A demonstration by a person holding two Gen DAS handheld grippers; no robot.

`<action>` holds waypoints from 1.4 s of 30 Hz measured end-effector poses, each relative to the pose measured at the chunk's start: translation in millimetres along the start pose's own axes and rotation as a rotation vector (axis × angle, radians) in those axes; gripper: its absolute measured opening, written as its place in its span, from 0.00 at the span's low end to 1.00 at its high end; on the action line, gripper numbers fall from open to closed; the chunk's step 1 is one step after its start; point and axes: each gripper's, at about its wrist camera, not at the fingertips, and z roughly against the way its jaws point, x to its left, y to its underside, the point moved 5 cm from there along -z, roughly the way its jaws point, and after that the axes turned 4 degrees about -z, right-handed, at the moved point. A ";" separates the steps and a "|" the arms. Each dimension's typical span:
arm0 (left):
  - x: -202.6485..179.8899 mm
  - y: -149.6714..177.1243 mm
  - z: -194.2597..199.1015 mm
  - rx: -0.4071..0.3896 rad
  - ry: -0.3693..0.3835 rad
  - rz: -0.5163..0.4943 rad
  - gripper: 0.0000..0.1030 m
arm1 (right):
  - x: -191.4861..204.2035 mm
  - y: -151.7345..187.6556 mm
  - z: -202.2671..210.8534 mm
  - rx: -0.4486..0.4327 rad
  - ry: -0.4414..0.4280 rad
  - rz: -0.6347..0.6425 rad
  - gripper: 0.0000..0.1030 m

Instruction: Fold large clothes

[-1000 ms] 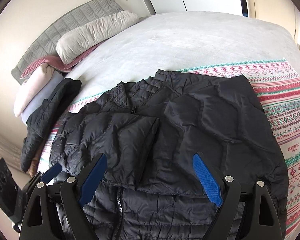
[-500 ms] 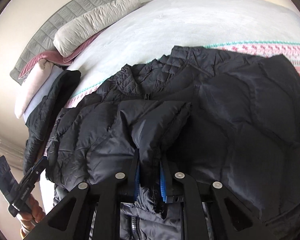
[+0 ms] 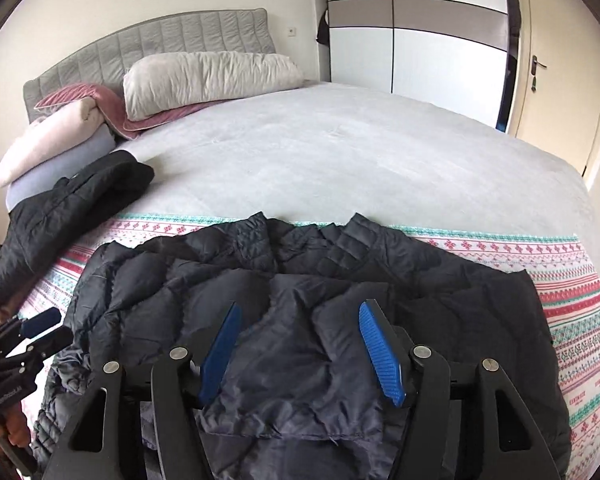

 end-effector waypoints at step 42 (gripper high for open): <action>31.5 214.7 203.1 0.285 -0.125 0.142 0.97 | -117.5 205.9 250.3 0.155 -0.010 -0.121 0.91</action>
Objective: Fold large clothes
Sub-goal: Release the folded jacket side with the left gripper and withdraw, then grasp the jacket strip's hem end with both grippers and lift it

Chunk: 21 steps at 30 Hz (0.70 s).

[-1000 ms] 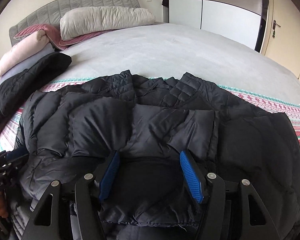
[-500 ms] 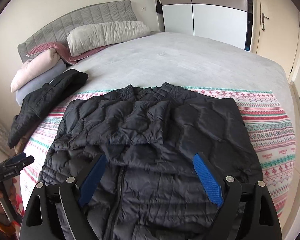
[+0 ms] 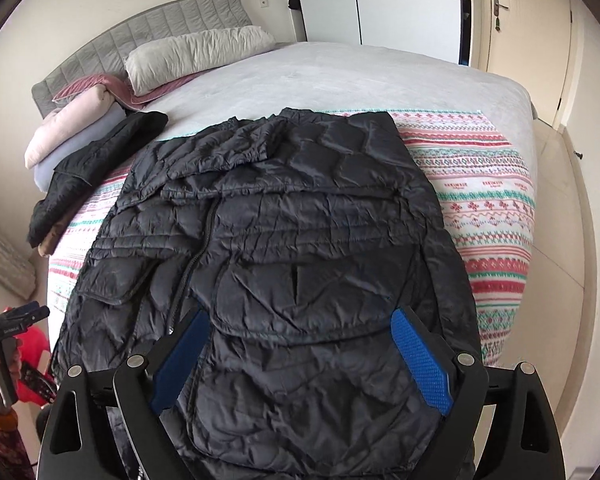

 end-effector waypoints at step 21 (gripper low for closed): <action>-16.3 58.7 -19.2 0.134 0.216 0.041 0.97 | -121.8 79.2 24.9 0.036 -0.041 -0.216 0.91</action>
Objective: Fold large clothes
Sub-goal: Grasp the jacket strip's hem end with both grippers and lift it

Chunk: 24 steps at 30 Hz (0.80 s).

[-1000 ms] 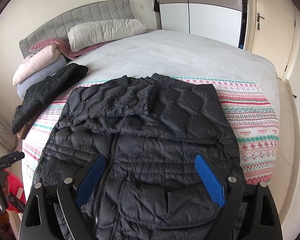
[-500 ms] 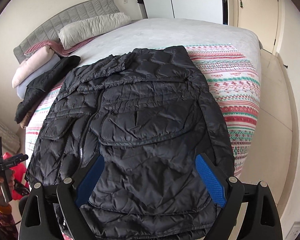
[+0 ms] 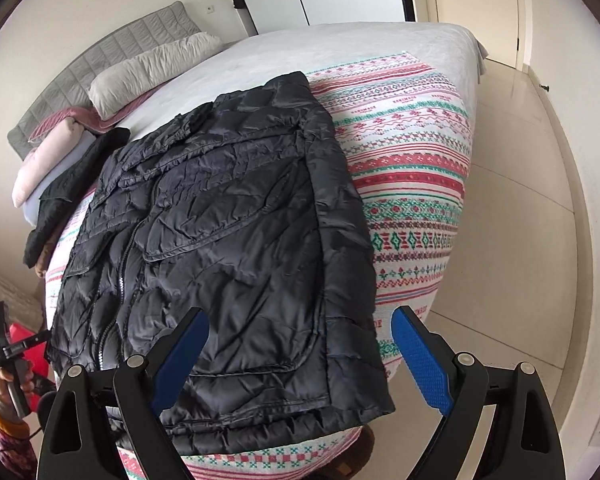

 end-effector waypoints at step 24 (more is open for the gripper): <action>-15.5 -1.8 -16.1 0.038 0.295 0.007 0.61 | -14.0 14.6 -44.6 0.071 -0.150 -0.098 0.72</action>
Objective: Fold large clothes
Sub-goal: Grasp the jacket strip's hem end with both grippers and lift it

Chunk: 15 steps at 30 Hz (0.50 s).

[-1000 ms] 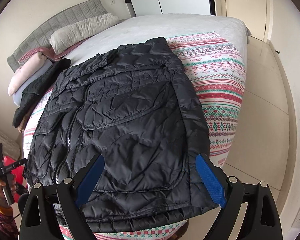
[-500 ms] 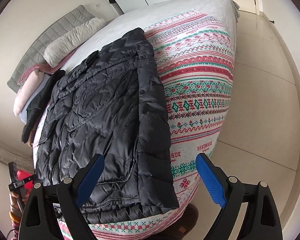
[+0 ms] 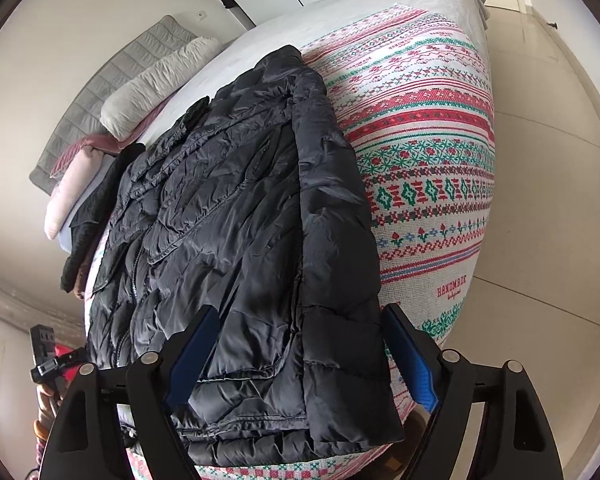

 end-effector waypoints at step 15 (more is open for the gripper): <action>-51.9 -25.0 64.6 -0.181 0.227 -0.018 0.15 | 58.2 -31.7 60.9 -0.141 -0.201 0.088 0.09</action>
